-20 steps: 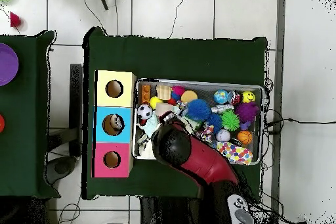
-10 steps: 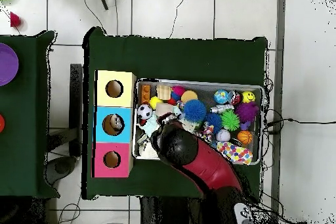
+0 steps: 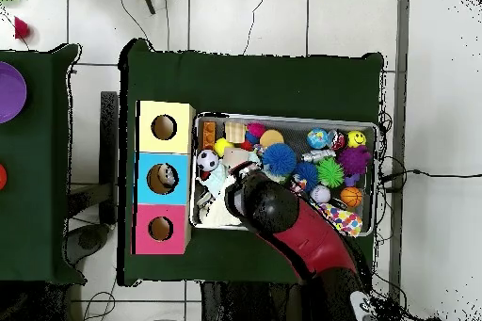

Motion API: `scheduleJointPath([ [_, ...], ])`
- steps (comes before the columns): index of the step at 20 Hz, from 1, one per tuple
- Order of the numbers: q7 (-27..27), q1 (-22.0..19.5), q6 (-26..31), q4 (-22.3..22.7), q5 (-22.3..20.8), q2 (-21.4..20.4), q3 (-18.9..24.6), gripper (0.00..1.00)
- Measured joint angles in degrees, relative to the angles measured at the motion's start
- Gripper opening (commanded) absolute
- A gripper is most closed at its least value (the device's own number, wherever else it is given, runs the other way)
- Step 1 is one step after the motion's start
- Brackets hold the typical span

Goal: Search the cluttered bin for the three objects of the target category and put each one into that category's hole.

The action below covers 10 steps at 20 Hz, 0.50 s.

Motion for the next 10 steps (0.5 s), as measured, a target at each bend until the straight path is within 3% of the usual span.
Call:
scheduleJointPath([
  [10,0.00,-1.80,4.36,0.11,4.19,-0.22,3.25,0.00],
])
